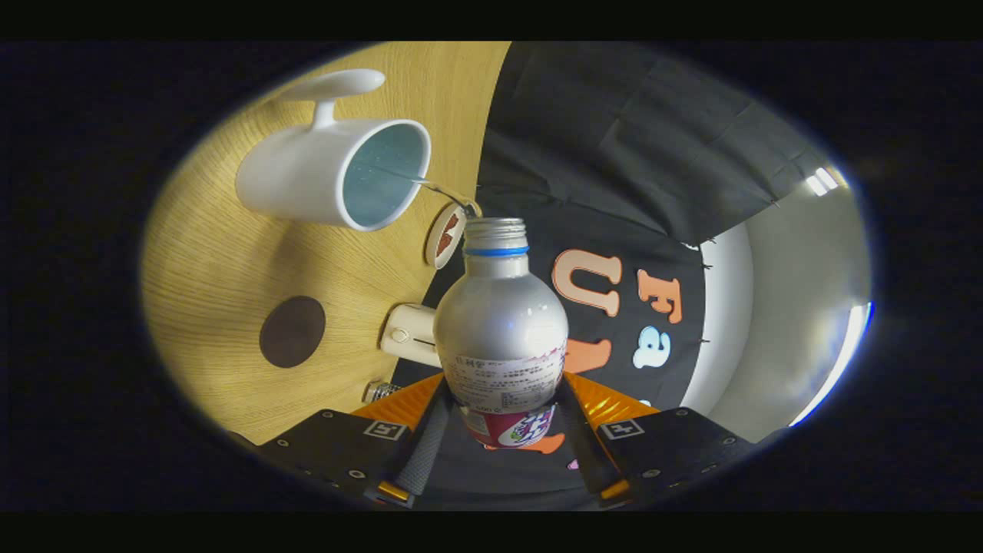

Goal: Take the bottle from table, then pour the juice into the cup, finally place the bottle on the coaster

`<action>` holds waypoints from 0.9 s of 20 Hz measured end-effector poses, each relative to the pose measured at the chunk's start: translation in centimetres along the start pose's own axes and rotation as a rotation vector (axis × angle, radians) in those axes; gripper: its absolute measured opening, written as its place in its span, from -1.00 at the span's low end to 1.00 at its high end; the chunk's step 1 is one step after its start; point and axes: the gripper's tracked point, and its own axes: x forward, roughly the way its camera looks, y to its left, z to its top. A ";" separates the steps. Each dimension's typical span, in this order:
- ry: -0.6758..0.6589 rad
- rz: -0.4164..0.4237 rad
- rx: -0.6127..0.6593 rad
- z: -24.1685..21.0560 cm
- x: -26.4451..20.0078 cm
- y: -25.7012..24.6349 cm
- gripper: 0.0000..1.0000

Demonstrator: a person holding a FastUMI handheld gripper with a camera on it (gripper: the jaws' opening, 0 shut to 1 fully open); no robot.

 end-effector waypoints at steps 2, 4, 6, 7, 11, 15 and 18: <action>-0.004 -0.013 -0.016 0.1 0.0 -0.2 0.52; -0.008 -0.019 -0.031 0.2 -0.1 -0.4 0.52; -0.016 -0.014 -0.045 0.3 0.0 -0.4 0.52; -0.019 -0.015 -0.055 0.3 0.0 -0.6 0.52; -0.020 -0.025 -0.077 0.4 0.0 -0.9 0.52; -0.024 -0.042 -0.105 0.3 0.0 -1.3 0.52; -0.029 -0.058 -0.117 0.1 0.1 -2.7 0.52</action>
